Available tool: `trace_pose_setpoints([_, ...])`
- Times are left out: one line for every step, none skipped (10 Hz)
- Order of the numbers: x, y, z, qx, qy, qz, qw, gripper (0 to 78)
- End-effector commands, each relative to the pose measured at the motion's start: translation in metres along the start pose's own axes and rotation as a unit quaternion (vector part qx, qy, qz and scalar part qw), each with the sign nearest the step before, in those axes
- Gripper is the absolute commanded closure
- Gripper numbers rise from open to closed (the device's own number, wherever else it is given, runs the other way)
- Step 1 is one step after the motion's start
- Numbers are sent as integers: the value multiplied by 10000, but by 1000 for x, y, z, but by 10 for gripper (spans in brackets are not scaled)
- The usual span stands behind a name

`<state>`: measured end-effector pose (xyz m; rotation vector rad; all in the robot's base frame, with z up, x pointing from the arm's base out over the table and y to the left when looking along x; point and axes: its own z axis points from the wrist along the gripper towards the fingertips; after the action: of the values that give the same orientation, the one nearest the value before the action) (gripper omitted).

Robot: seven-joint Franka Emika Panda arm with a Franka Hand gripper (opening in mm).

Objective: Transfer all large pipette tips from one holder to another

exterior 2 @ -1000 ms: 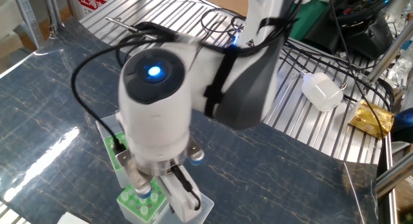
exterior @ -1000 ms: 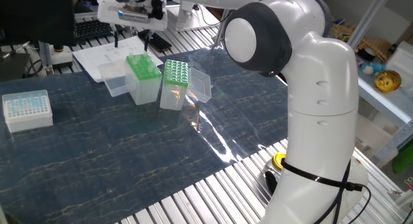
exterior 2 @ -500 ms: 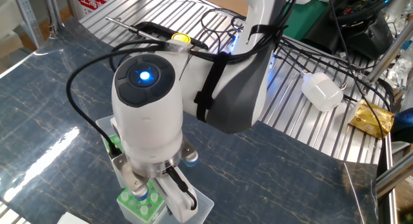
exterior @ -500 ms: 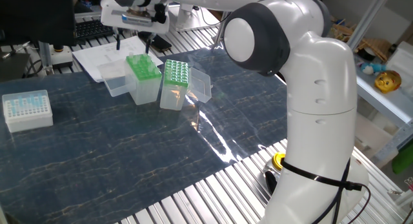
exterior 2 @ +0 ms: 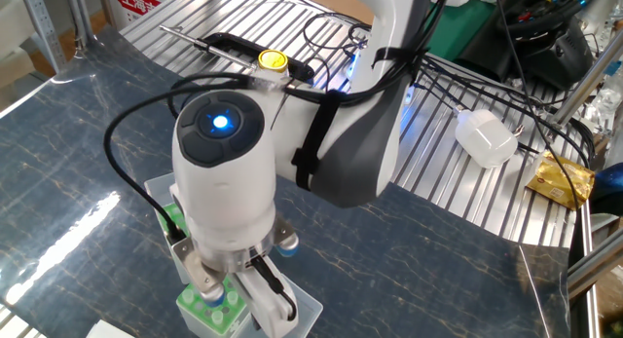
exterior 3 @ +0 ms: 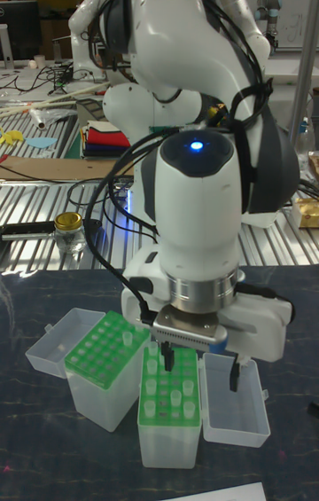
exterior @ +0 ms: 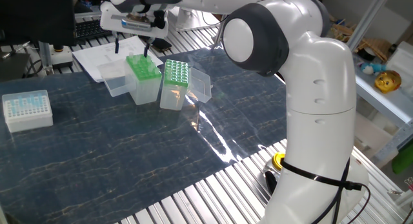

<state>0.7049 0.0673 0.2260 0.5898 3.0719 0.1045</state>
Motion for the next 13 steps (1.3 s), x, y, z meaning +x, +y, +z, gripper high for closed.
trace_pose_setpoints([-1, 1, 10, -52, -125, 2, 9999, 1])
trace_pose_setpoints([-1, 1, 10, -47, -130, -3, 9999, 1])
trace_pose_setpoints([-1, 1, 11, -49, -130, -2, 9999, 1])
trace_pose_setpoints([0, 1, 13, -55, -139, -1, 9999, 1])
trace_pose_setpoints([1, -2, 16, -63, -171, -43, 9998, 1])
trace_pose_setpoints([1, -5, 19, -71, -192, -87, 9998, 1])
trace_pose_setpoints([1, -8, 22, -81, -203, -117, 9997, 1])
trace_pose_setpoints([2, -9, 23, -85, -210, -114, 9997, 1])
trace_pose_setpoints([3, -9, 24, -85, -212, -102, 9997, 1])
trace_pose_setpoints([4, -9, 24, -87, -220, -99, 9997, 1])
trace_pose_setpoints([4, -10, 24, -86, -226, -96, 9997, 1])
trace_pose_setpoints([4, -10, 24, -83, -229, -89, 9997, 1])
trace_pose_setpoints([4, -10, 24, -82, -231, -97, 9997, 1])
